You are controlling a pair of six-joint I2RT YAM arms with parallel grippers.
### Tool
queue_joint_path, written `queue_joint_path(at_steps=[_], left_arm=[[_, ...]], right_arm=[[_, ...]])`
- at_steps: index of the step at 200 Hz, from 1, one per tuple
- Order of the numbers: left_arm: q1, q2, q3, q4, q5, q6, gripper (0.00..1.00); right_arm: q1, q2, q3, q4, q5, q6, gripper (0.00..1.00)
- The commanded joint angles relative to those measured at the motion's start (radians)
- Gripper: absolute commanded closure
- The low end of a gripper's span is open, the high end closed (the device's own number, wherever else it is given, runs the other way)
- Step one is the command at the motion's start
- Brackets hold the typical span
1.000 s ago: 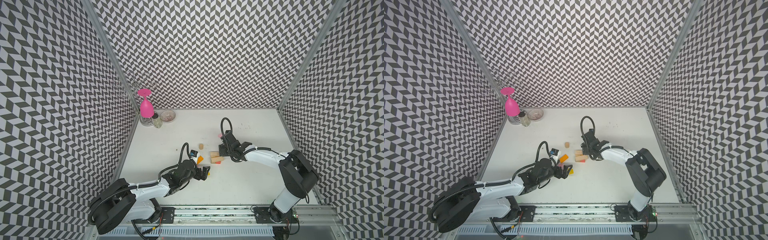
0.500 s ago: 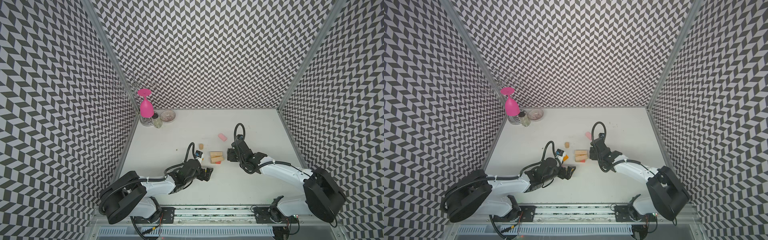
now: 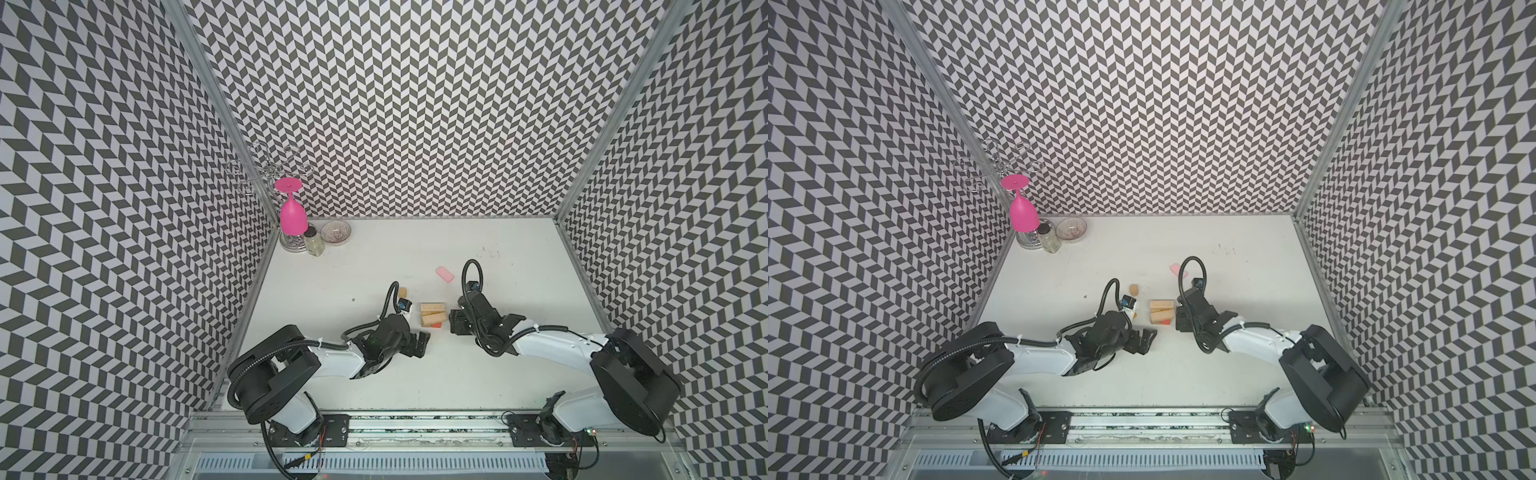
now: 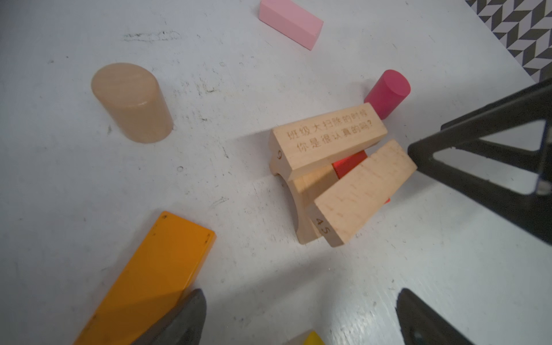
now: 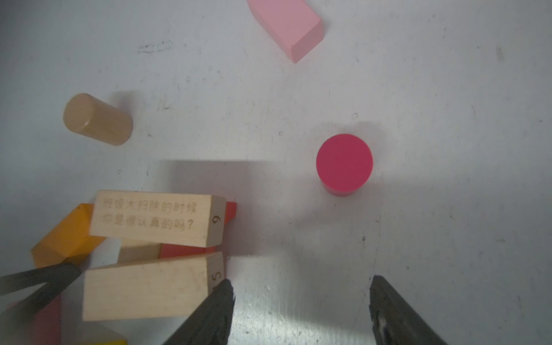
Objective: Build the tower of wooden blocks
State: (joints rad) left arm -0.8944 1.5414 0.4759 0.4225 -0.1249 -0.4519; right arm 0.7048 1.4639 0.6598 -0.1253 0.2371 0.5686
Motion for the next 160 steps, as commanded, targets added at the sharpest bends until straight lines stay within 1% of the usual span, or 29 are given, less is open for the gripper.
queue_joint_path(at_steps=[1,97,160], left_arm=[[-0.001,0.008,0.025,0.005,-0.053,-0.018,0.0],[0.023,0.054,0.08,-0.05,-0.13,-0.012,0.0],[0.031,0.053,0.091,-0.056,-0.142,-0.011,0.0]], right_arm=[[0.008,0.028,0.032,0.049,0.002,0.005,0.29],[0.013,0.028,0.038,0.043,0.005,0.007,0.29],[0.022,0.021,0.037,0.038,0.004,0.008,0.29]])
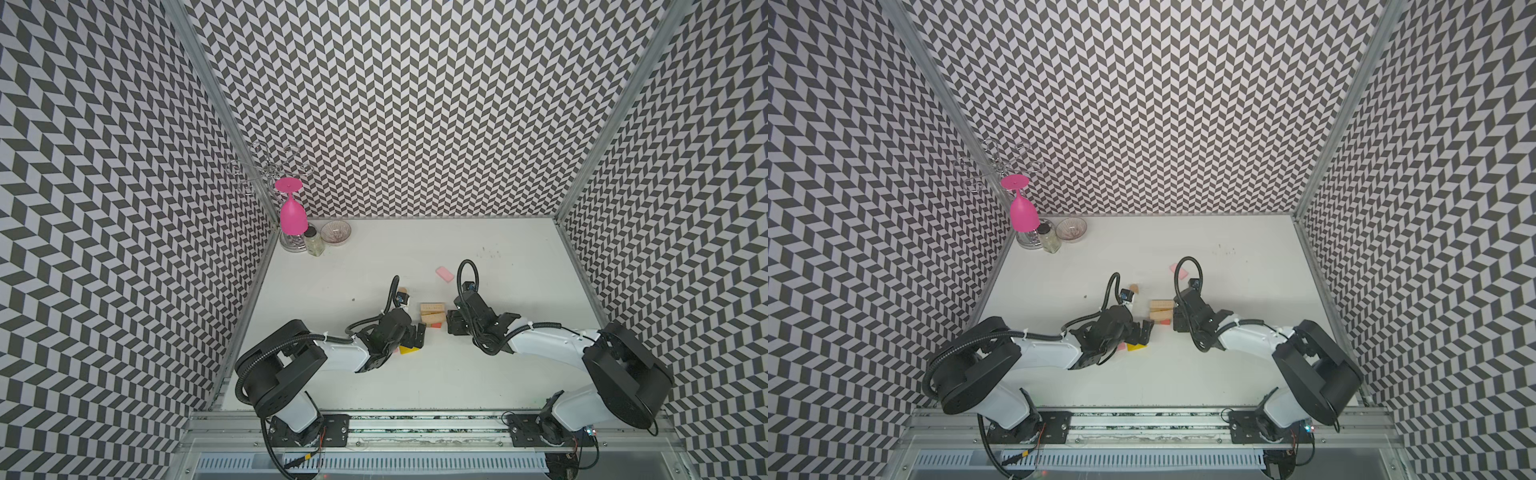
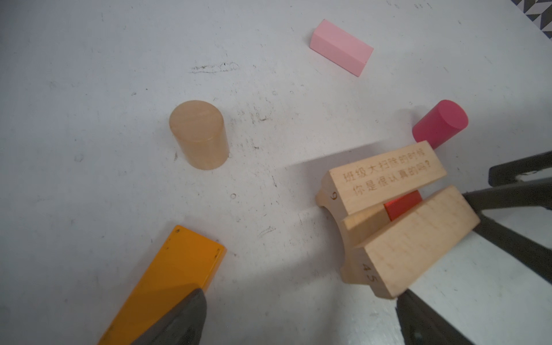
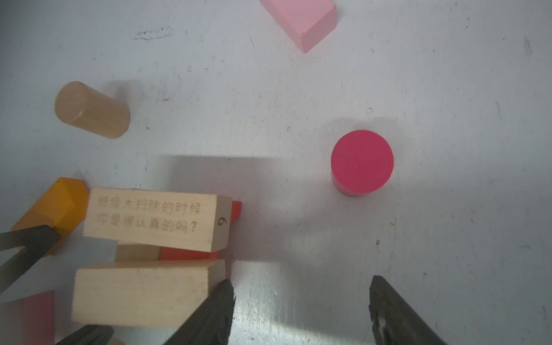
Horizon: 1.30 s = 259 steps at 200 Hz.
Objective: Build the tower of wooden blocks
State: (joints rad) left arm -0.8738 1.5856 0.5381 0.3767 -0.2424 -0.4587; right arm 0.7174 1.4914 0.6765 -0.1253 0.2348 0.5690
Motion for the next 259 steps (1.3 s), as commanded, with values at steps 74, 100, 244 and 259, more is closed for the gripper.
queue_joint_path(at_steps=[74,100,244,259], left_arm=[[0.028,0.005,0.034,-0.015,-0.026,0.002,0.0],[0.028,0.005,0.034,-0.015,-0.015,0.004,0.0],[0.029,-0.041,0.006,-0.012,-0.008,0.003,0.0],[0.029,-0.041,0.006,-0.012,-0.008,0.002,0.0]], right_arm=[[0.015,0.006,0.027,0.039,0.009,0.009,0.29],[0.015,-0.001,0.031,0.024,0.026,0.017,0.29],[0.134,-0.022,0.074,-0.109,0.045,-0.043,0.31],[0.134,-0.009,0.079,-0.116,0.06,-0.039,0.31]])
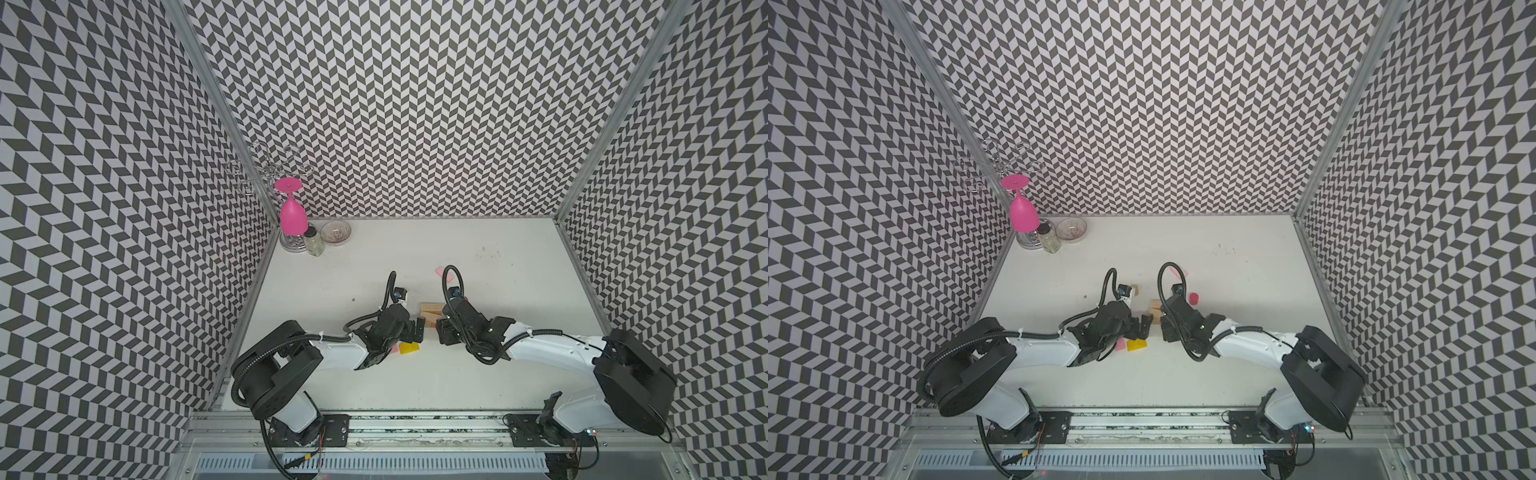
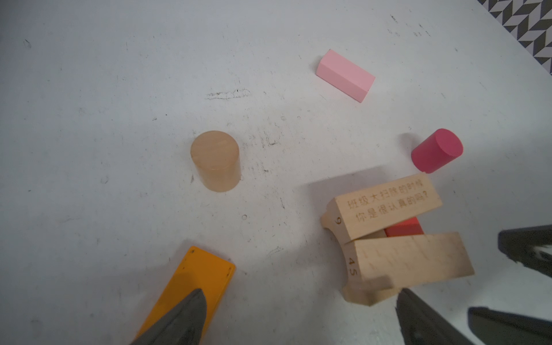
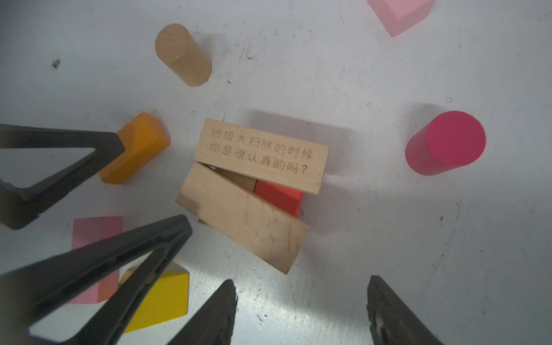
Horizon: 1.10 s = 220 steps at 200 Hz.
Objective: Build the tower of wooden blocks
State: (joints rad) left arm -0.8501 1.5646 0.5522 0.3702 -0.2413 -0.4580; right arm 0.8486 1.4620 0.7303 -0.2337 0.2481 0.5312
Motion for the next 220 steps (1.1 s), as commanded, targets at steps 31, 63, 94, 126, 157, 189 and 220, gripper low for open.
queue_joint_path(at_steps=[31,63,94,126,157,189,220], left_arm=[[0.005,-0.018,-0.009,-0.002,-0.01,0.0,0.0],[0.005,-0.013,-0.009,0.002,-0.01,0.001,0.0],[0.005,-0.011,-0.011,0.003,-0.012,0.0,0.0],[0.006,-0.013,-0.012,0.007,-0.009,-0.002,0.0],[0.006,-0.009,-0.008,0.004,-0.008,-0.002,0.0],[0.005,-0.011,-0.006,0.003,-0.009,-0.003,0.0],[0.006,-0.015,-0.006,0.001,-0.01,-0.003,0.0]], right_arm=[[0.003,0.047,0.041,-0.028,0.087,0.02,0.31],[0.002,0.066,0.049,-0.029,0.101,0.027,0.31],[0.003,0.069,0.05,-0.027,0.106,0.033,0.31],[-0.001,0.069,0.05,-0.028,0.118,0.039,0.31],[-0.007,0.077,0.053,-0.042,0.134,0.047,0.31],[-0.007,0.075,0.055,-0.037,0.128,0.045,0.31],[-0.007,0.088,0.064,-0.03,0.126,0.045,0.31]])
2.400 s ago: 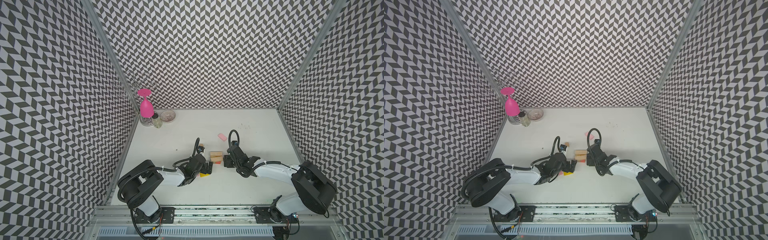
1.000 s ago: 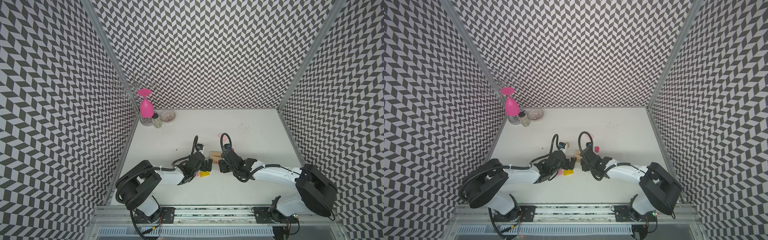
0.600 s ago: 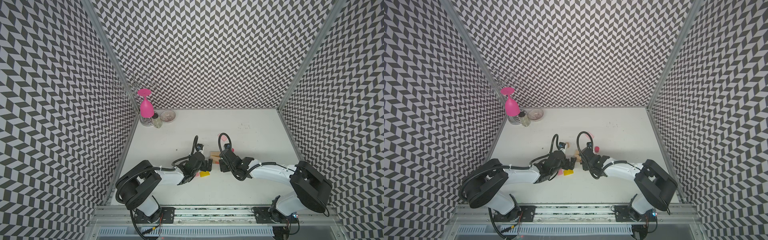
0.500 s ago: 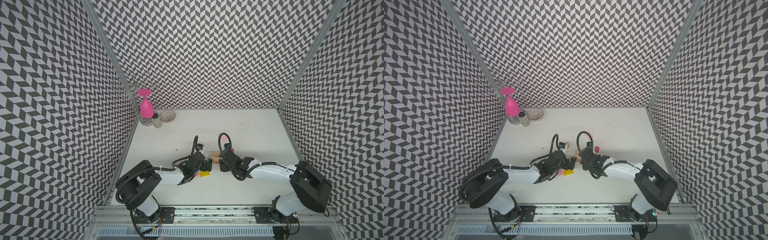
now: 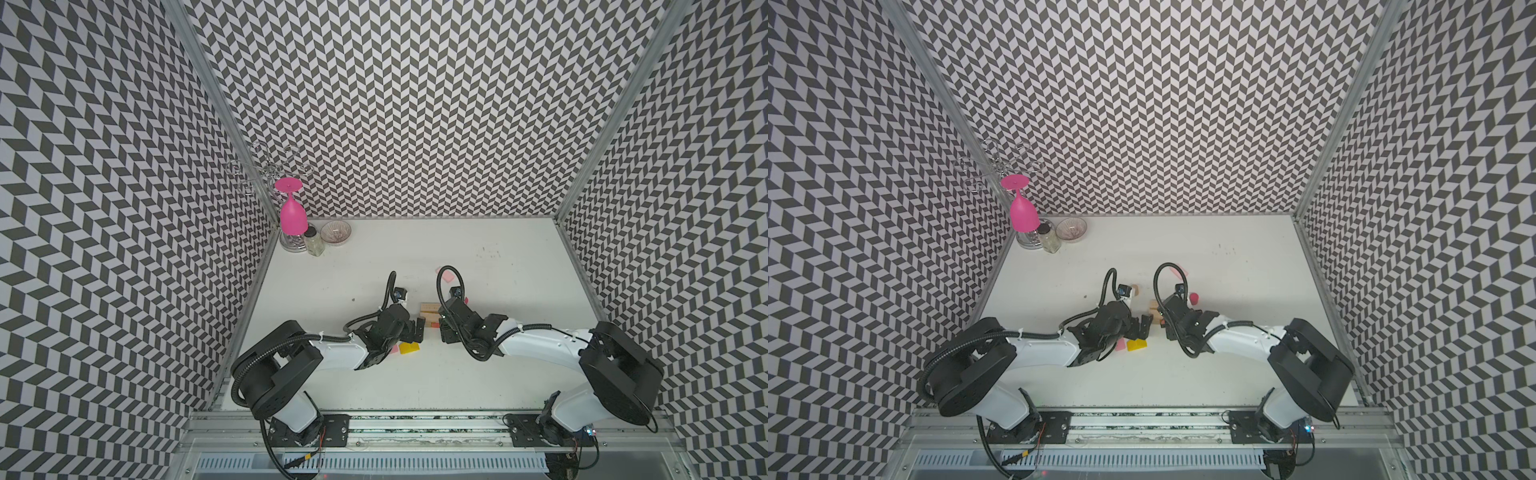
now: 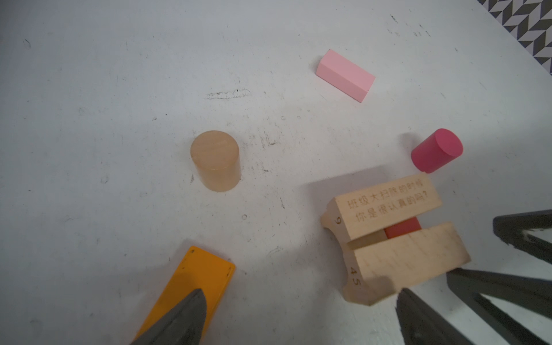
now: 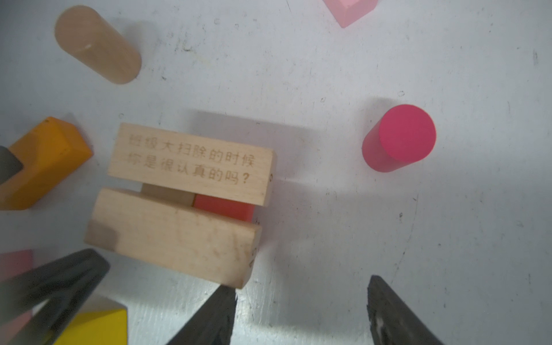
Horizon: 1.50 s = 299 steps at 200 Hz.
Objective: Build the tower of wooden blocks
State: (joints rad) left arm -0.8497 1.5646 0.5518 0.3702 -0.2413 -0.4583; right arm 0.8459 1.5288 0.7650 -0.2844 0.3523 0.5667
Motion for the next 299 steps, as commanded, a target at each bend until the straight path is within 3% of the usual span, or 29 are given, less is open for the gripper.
queue_joint_path(at_steps=[1,118,163,211,244,263,280,299], left_arm=[[0.006,-0.015,-0.006,0.001,-0.01,-0.002,0.0],[0.015,0.001,0.004,0.006,-0.012,0.0,0.0],[0.015,-0.058,0.009,-0.023,-0.014,0.014,0.0],[0.024,-0.264,0.022,-0.133,-0.07,0.046,0.0],[0.057,-0.492,-0.002,-0.192,-0.148,0.06,0.0],[0.108,-0.637,-0.079,-0.141,-0.236,0.087,0.0],[0.184,-0.739,-0.153,-0.103,-0.296,0.102,0.0],[0.293,-0.798,-0.243,-0.031,-0.341,0.097,0.0]], right_arm=[[-0.005,0.022,0.029,0.021,0.022,0.01,0.31],[-0.004,0.033,0.043,0.038,0.013,0.019,0.31],[0.001,0.008,0.042,0.036,0.0,0.021,0.31],[0.028,-0.101,0.009,0.022,0.022,0.033,0.26],[0.064,-0.201,-0.027,0.036,0.039,0.029,0.2],[0.071,-0.269,-0.072,0.091,0.005,0.013,0.13],[0.073,-0.33,-0.117,0.15,-0.036,-0.004,0.0],[0.073,-0.386,-0.158,0.197,-0.053,-0.007,0.0]])
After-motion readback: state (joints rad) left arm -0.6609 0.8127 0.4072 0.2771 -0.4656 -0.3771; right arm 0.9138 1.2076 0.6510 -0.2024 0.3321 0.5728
